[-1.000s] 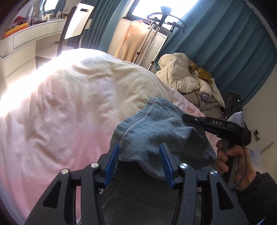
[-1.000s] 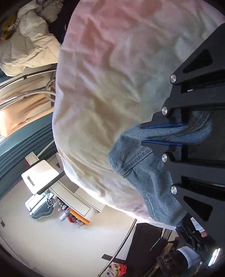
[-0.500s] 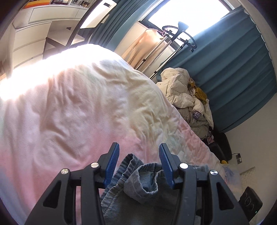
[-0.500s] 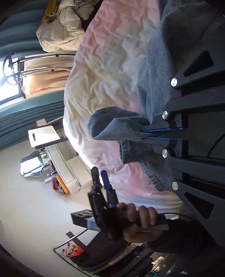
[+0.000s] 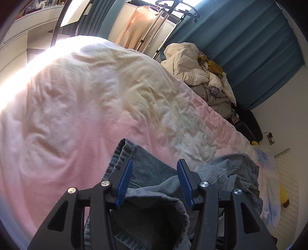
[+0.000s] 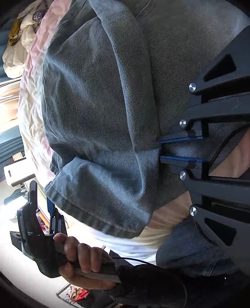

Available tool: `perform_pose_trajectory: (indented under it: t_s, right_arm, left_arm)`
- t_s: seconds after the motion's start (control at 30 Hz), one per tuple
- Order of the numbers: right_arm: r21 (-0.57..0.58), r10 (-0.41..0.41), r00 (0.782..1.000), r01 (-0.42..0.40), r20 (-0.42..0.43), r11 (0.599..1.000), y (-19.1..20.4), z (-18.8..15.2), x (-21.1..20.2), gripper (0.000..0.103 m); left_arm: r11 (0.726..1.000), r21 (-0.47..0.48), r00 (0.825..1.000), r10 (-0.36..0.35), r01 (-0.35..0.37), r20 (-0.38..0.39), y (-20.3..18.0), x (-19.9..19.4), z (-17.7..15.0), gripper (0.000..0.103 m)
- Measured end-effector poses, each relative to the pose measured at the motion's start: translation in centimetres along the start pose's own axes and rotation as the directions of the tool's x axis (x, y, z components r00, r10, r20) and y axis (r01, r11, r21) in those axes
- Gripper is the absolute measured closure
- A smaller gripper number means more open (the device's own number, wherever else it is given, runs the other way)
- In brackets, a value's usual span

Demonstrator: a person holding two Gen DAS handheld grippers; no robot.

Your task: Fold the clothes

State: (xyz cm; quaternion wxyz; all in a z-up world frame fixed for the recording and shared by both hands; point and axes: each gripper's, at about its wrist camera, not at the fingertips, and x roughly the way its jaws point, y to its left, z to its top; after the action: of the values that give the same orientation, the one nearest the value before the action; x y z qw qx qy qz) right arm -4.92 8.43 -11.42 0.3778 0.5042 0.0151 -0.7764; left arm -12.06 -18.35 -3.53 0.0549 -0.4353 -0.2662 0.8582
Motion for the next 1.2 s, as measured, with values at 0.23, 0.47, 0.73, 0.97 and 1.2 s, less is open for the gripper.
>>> perform_pose_trajectory:
  t_s: [0.23, 0.47, 0.73, 0.97, 1.2]
  right_arm:
    - [0.033, -0.036, 0.999, 0.034, 0.038, 0.999, -0.9, -0.4, -2.4, 0.085]
    - [0.040, -0.145, 0.981, 0.140, 0.130, 0.989, -1.2, -0.7, -5.4, 0.085]
    - [0.072, -0.180, 0.978, 0.173, 0.103, 0.982, -1.6, -0.8, -5.2, 0.084]
    - [0.051, -0.162, 0.985, 0.159, 0.056, 0.986, -1.7, -0.2, -3.6, 0.079]
    - [0.054, -0.165, 0.986, 0.163, 0.020, 0.985, -2.4, 0.0, -2.9, 0.078]
  left_arm:
    - [0.990, -0.131, 0.997, -0.062, 0.057, -0.036, 0.4, -0.7, -2.7, 0.054]
    - [0.887, -0.379, 0.963, -0.268, 0.262, 0.036, 3.3, -1.4, -5.7, 0.054]
    - [0.850, -0.416, 0.941, -0.335, 0.322, 0.044, 2.1, -2.1, -7.1, 0.054]
    - [0.682, -0.632, 0.908, -0.410, 0.369, 0.088, 7.0, 2.0, -6.6, 0.054]
    - [0.714, -0.600, 0.894, -0.449, 0.359, 0.001, 5.9, 4.4, -4.7, 0.054]
